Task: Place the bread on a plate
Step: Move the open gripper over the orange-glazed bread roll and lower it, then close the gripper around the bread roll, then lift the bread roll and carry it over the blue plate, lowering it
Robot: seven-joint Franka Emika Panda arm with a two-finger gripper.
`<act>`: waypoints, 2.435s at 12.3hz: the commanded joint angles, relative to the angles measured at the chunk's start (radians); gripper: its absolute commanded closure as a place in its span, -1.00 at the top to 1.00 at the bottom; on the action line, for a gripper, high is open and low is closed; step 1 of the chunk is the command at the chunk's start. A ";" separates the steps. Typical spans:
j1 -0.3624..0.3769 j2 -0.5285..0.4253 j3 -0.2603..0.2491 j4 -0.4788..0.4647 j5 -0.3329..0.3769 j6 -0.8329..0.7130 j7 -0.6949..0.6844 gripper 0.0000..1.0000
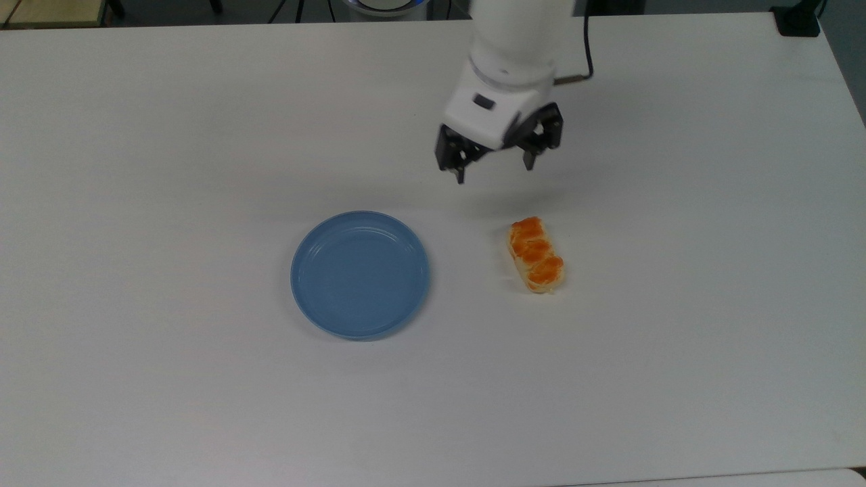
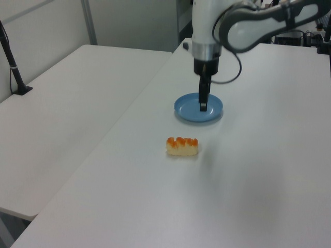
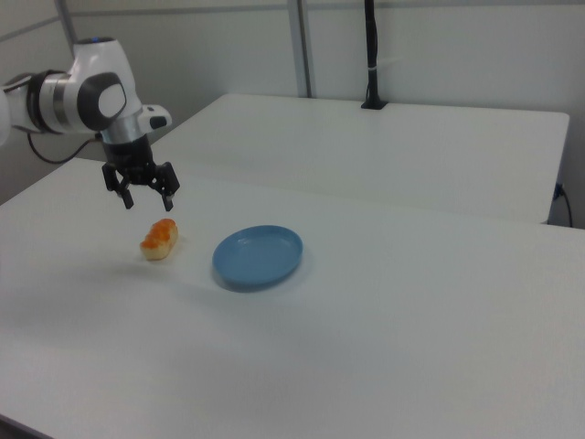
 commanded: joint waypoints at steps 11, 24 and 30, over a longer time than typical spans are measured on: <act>0.093 0.333 -0.020 0.137 0.014 0.261 0.170 0.96; -0.008 0.261 -0.098 0.220 -0.017 0.110 0.005 -0.25; -0.147 0.293 -0.144 0.200 0.035 0.165 -0.126 -0.21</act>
